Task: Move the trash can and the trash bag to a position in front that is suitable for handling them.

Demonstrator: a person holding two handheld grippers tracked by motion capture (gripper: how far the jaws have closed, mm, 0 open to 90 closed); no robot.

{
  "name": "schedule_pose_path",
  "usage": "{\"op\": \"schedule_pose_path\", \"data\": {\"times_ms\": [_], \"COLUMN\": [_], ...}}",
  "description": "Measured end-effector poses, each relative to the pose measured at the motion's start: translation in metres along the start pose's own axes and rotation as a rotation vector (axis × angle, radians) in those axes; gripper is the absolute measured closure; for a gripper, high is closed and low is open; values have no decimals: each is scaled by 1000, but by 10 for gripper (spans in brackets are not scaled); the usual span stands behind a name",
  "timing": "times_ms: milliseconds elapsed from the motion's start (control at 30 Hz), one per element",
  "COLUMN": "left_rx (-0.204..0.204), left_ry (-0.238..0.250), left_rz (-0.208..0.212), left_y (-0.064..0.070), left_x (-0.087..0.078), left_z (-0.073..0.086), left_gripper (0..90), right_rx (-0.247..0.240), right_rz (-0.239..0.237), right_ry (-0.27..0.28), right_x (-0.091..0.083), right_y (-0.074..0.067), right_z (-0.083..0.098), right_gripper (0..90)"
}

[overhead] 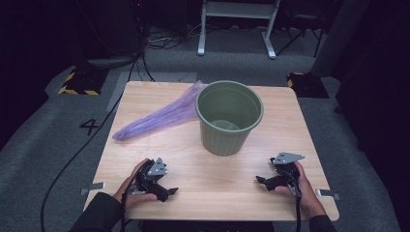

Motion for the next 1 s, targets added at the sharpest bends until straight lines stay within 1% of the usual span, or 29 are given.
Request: {"op": "schedule_pose_path", "data": {"times_ms": [300, 400, 567, 633, 667, 700, 733, 767, 800, 833, 867, 900, 967, 1000], "left_rx": [2, -2, 3, 2, 4, 6, 4, 5, 5, 10, 10, 8, 9, 9], "left_ry": [1, 2, 0, 4, 2, 3, 3, 4, 4, 4, 3, 3, 4, 4], "left_rz": [-1, -4, -2, 0, 1, 0, 1, 2, 2, 4, 4, 3, 4, 4], "left_y": [0, 0, -2, -2, -3, -3, -4, -4, -4, -5, -5, -6, -7, -7], "left_x": [0, -1, -4, -4, -5, -5, -6, -6, -6, -6, -7, -7, -7, -7], "left_z": [0, 2, 4, 5, 6, 6, 7, 7, 7, 8, 8, 9, 9, 9], "left_gripper": [22, 23, 23, 23, 23, 24, 23, 24, 23, 23, 23, 23, 23, 23], "right_rx": [0, 0, 0, 0, 3, 5, 6, 10, 10, 17, 19, 21, 21, 18], "right_rz": [-1, 0, 0, 0, 3, 1, -12, -19, -19, -22, -20, -23, -14, -15], "right_ry": [0, 0, 0, 3, 10, 20, 35, 47, 47, 56, 67, 88, 103, 114], "right_x": [0, 0, 0, 0, -1, -2, -4, -5, -5, -5, -6, -8, -11, -14], "right_y": [0, 0, 0, 1, 2, 3, 3, 4, 4, 4, 5, 5, 4, 3], "right_z": [0, 0, 0, 0, -1, -2, -3, -4, -4, -4, -5, -8, -11, -13], "right_gripper": [10, 10, 10, 26, 60, 130, 218, 226, 226, 162, 144, 210, 158, 162]}}
Point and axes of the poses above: each handheld gripper's, and its own axes: x roughly forward along the jaws, z roughly out of its underside, y roughly to its right, the point moved 7 cm from there along x, roughly forward along the jaws, and after that the axes turned 13 degrees about x, right-handed, at the moved point
